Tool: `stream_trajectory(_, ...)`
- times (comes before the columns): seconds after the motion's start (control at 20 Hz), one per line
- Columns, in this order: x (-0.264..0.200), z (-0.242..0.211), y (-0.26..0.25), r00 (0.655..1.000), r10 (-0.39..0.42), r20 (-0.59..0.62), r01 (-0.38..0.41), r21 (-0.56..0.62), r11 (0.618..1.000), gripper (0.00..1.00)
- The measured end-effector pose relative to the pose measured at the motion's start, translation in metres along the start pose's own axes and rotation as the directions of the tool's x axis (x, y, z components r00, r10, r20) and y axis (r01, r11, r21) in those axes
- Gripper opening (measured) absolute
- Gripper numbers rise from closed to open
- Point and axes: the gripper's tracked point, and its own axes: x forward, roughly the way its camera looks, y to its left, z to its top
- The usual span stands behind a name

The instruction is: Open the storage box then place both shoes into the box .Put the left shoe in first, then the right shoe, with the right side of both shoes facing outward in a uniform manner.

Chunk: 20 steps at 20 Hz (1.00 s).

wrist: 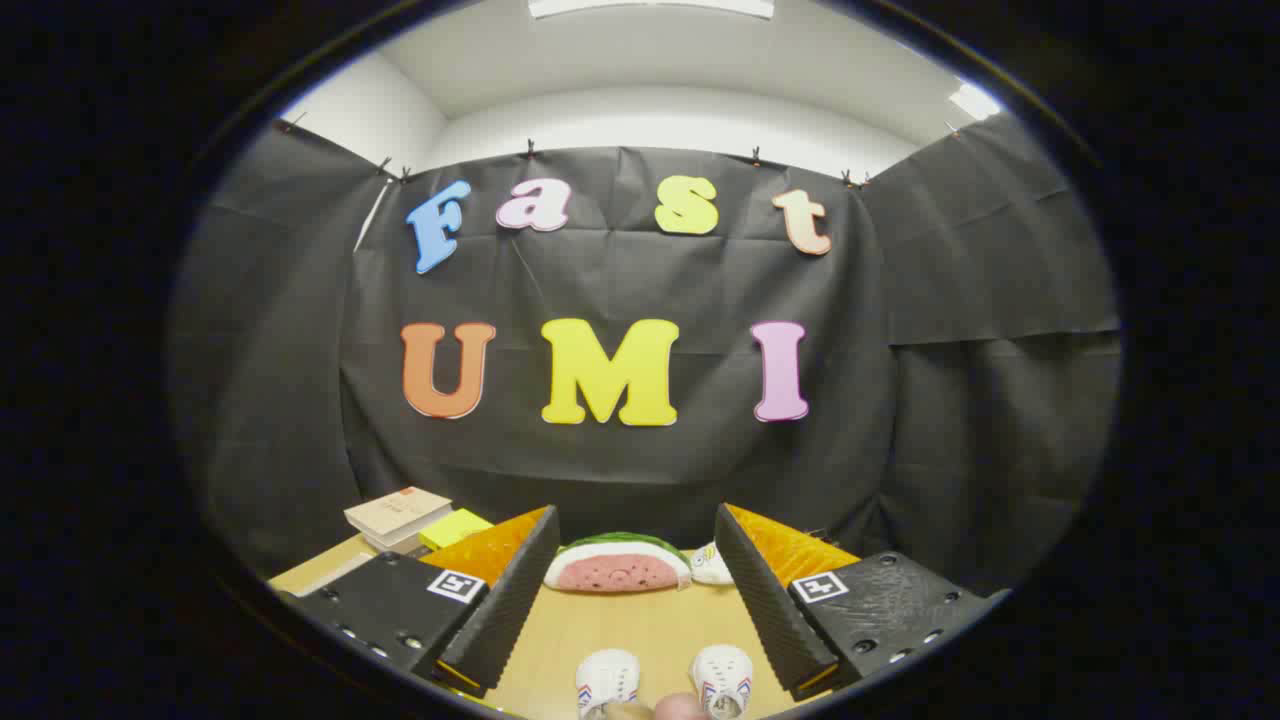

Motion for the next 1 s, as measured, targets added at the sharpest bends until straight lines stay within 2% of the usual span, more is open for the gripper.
stream_trajectory(0.75,0.018,-0.022,0.06,0.991,0.102,-0.086,-0.101,0.018,0.995,0.95)
stream_trajectory(1.0,0.02,-0.026,0.064,0.987,0.132,-0.091,-0.131,0.019,0.991,0.95)
